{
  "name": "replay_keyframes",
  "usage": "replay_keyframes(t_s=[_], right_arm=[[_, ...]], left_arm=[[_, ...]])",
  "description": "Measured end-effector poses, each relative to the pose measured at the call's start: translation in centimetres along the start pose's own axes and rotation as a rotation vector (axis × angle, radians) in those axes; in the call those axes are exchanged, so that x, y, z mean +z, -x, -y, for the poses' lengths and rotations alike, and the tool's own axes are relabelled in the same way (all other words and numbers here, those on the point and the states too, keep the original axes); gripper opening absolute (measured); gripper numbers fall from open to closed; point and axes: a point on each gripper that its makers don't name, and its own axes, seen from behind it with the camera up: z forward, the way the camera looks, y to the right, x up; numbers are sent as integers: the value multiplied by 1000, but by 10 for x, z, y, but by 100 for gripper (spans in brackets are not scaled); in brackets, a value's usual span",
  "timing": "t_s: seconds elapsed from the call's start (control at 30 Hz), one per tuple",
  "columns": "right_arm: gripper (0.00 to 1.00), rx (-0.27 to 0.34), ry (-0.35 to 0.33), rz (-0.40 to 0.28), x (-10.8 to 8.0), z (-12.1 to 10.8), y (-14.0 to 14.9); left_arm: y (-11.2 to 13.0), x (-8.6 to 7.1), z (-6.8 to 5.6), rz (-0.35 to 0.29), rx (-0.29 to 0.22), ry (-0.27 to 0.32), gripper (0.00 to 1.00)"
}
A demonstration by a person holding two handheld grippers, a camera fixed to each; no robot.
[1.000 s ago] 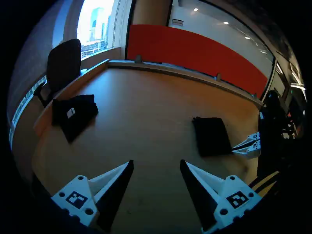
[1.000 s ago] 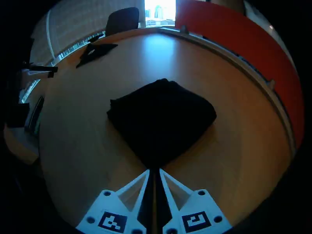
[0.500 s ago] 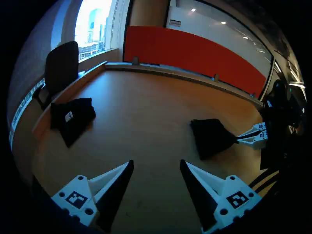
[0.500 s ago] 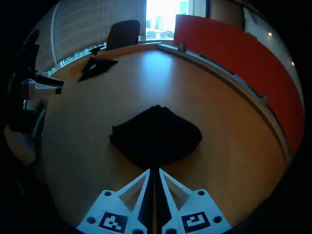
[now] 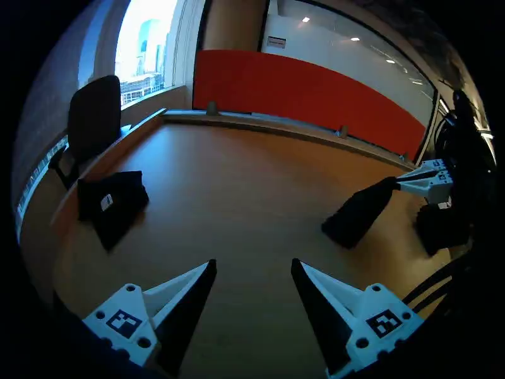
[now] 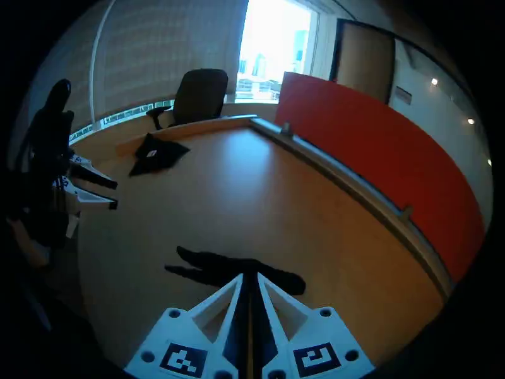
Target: Fold towel
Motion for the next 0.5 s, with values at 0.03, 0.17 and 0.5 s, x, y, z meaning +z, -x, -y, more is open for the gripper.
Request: replay_keyframes(t_s=[0.03,0.17,0.5], right_arm=[[9,0,1,-7,-3,-1,-3],[9,3,6,-23,-11,-5,-12],[9,16,28,-37,-24,-14,-15]], left_arm=[[-1,0,-1,-1,2,1,88],[-3,0,-5,-6,5,8,88],[-10,0,-12,-16,21,24,88]])
